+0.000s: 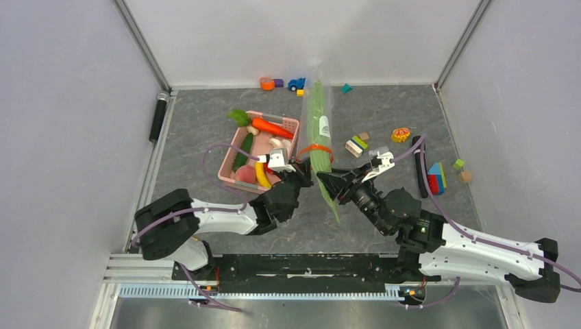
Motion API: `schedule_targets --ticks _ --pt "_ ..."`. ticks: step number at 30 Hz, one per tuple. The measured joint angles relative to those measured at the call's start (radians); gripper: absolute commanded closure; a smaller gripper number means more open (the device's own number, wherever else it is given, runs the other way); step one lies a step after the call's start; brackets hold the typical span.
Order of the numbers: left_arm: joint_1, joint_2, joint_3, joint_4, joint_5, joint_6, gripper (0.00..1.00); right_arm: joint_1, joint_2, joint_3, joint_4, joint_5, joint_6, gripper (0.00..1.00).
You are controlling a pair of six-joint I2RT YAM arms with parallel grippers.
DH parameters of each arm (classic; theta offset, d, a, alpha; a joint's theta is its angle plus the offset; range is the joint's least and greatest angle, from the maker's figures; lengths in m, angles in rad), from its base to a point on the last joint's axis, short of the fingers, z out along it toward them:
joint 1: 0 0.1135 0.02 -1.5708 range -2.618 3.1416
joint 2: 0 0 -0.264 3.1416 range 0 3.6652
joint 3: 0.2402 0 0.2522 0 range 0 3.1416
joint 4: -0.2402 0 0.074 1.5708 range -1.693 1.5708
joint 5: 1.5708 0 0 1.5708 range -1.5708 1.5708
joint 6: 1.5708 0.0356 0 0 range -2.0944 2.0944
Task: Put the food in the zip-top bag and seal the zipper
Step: Adjust the zipper food storage bag at the center of the board.
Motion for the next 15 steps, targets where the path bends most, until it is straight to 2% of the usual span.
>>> schedule_targets --ticks 5,11,15 --pt "0.0 -0.142 0.018 -0.297 0.139 -0.09 0.98 0.004 0.031 -0.002 0.071 0.134 -0.077 1.0" --pt "-0.009 -0.285 0.056 -0.631 0.32 -0.205 0.98 0.005 0.151 -0.064 0.342 0.304 -0.229 1.0" --pt "-0.018 -0.346 0.07 -0.758 0.4 -0.251 0.98 0.01 0.263 -0.083 0.482 0.369 -0.319 1.0"
